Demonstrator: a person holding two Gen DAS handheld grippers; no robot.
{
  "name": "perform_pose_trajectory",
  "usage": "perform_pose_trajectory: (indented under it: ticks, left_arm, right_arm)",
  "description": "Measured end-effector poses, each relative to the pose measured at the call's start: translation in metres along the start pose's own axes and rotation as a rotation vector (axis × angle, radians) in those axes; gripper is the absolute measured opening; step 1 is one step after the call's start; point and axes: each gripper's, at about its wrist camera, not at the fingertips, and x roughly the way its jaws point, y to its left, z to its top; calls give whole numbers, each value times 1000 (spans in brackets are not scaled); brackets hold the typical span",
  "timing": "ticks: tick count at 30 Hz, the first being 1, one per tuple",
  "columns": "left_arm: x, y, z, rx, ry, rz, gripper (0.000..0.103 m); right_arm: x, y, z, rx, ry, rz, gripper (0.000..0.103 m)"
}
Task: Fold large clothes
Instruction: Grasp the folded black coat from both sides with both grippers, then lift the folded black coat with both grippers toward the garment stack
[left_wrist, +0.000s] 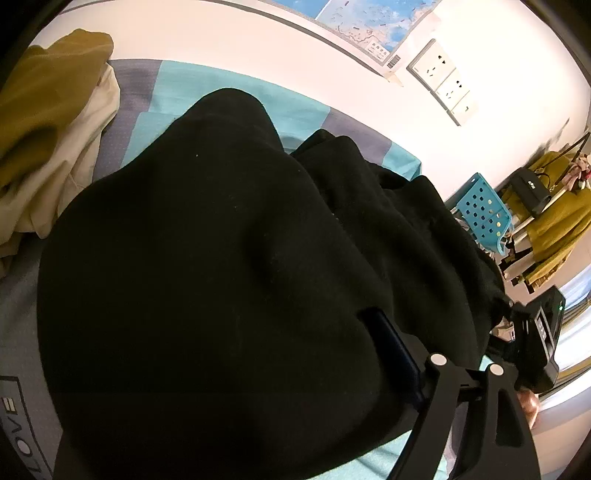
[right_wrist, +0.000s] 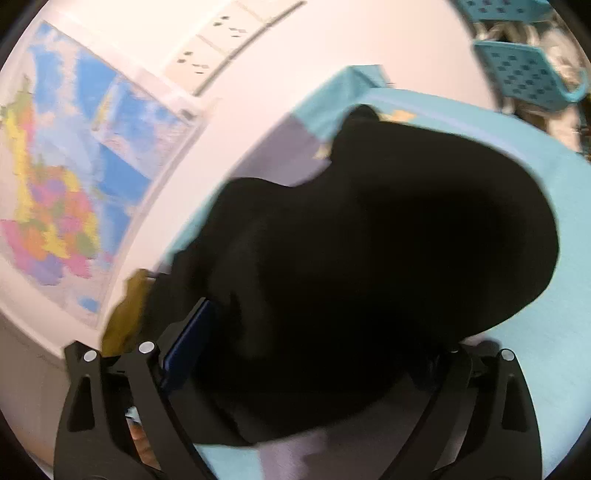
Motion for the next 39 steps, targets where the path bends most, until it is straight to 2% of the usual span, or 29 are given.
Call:
perform_pose_trajectory:
  ticks: [3, 5, 6, 7, 10, 12, 14, 18, 20, 23, 28, 32, 35, 37, 39]
  left_arm:
    - [3, -4, 2, 45, -4, 21, 84]
    - [4, -7, 2, 45, -5, 39, 84]
    - [5, -9, 1, 53, -6, 49, 85]
    - [6, -11, 1, 55, -6, 54, 85]
    - [10, -12, 3, 43, -3, 43, 94]
    - [15, -18, 5, 64, 4, 69, 96]
    - [18, -21, 6, 74, 9, 90, 96]
    - [20, -19, 10, 62, 9, 82, 96]
    - [21, -21, 10, 65, 10, 97, 96]
    - [22, -22, 11, 77, 13, 104, 93]
    - [23, -22, 13, 82, 17, 108, 88]
    - [23, -24, 15, 81, 21, 105, 75]
    - [19, -28, 15, 93, 19, 104, 66]
    - [16, -29, 16, 100, 16, 106, 59]
    - [8, -30, 17, 109, 5, 91, 50]
  right_arm:
    - [5, 4, 4, -30, 16, 51, 77]
    - [8, 2, 8, -25, 38, 48, 77]
    - [9, 0, 8, -12, 41, 62, 82]
    - [11, -2, 8, 0, 49, 74, 90]
    - [18, 2, 6, -27, 61, 53, 92]
    - [22, 4, 5, -40, 57, 39, 92]
    - [24, 5, 6, -52, 55, 16, 86]
    - [23, -1, 7, -59, 65, 7, 66]
    - [21, -5, 8, -56, 73, 18, 61]
    - [21, -7, 9, -55, 80, 23, 59]
    - [22, -8, 10, -38, 86, 36, 61]
    - [23, -6, 10, -43, 87, 30, 63]
    - [21, -6, 11, -52, 91, 30, 55]
    - [18, -6, 11, -43, 95, 60, 44]
    - [11, -3, 13, -42, 97, 84, 39]
